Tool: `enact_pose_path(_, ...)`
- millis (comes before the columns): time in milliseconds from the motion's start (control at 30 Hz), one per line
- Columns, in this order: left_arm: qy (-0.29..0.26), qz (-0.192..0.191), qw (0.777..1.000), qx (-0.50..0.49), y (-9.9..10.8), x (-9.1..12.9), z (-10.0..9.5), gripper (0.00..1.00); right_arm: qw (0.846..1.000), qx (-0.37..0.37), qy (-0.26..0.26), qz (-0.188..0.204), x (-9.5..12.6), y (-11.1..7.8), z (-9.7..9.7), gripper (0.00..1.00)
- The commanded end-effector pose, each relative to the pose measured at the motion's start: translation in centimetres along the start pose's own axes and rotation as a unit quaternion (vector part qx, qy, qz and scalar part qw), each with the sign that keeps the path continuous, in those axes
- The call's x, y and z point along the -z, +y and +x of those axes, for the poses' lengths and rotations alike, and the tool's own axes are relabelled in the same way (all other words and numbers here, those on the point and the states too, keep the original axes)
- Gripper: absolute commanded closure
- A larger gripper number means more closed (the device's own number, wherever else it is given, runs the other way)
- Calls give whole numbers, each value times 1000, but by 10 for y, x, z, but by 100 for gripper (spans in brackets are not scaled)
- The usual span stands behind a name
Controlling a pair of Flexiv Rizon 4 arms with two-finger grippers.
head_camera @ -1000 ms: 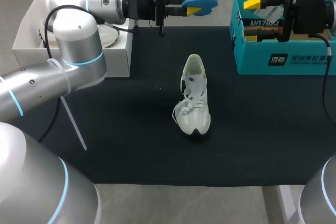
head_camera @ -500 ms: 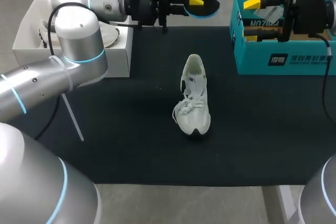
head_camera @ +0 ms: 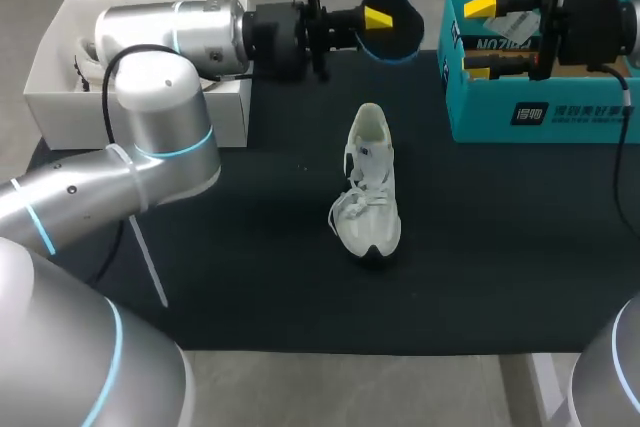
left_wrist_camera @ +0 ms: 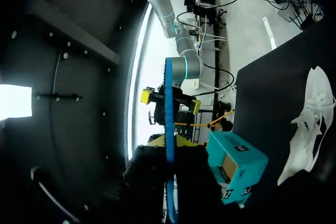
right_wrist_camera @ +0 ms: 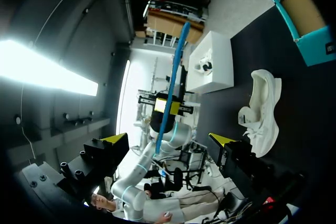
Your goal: Take the shoe out of the shoebox, open the shoe tongue, remove and reinsert the insole, then place the shoe into the shoebox
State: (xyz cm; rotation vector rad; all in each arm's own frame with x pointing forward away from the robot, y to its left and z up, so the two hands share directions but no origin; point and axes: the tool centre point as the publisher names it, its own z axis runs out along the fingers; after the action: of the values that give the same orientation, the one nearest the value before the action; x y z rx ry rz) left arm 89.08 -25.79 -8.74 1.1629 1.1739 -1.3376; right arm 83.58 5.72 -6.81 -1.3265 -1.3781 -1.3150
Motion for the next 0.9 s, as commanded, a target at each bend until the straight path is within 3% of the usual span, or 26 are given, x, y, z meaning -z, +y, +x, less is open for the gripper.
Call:
enact_pose_path(33, 66, 18, 997, -35, 1, 5, 3, 100, 1000, 0, 0, -1, -1, 0, 0, 0)
enact_pose_path(200, 91, 20, 994, -63, 4, 6, 10, 100, 1000, 2, -2, -1, -3, 5, 0, 0)
enact_pose_path(667, 46, 26, 997, -59, -9, -15, 5, 100, 1000, 6, -8, 10, -32, 33, -10, 0)
enact_pose_path(700, 48, 27, 997, -62, -9, -15, 5, 100, 1000, 7, -8, 11, -34, 35, -10, 13)
enact_pose_path(833, 40, 22, 997, -65, -8, -18, 1, 100, 1000, 7, -9, 16, -39, 37, -11, 34)
enact_pose_path(867, 39, 22, 997, -64, -8, -19, 1, 100, 1000, 6, -10, 17, -40, 38, -11, 49)
enact_pose_path(900, 37, 21, 997, -65, -9, -20, 0, 100, 1000, 4, -12, 19, -40, 38, -11, 53)
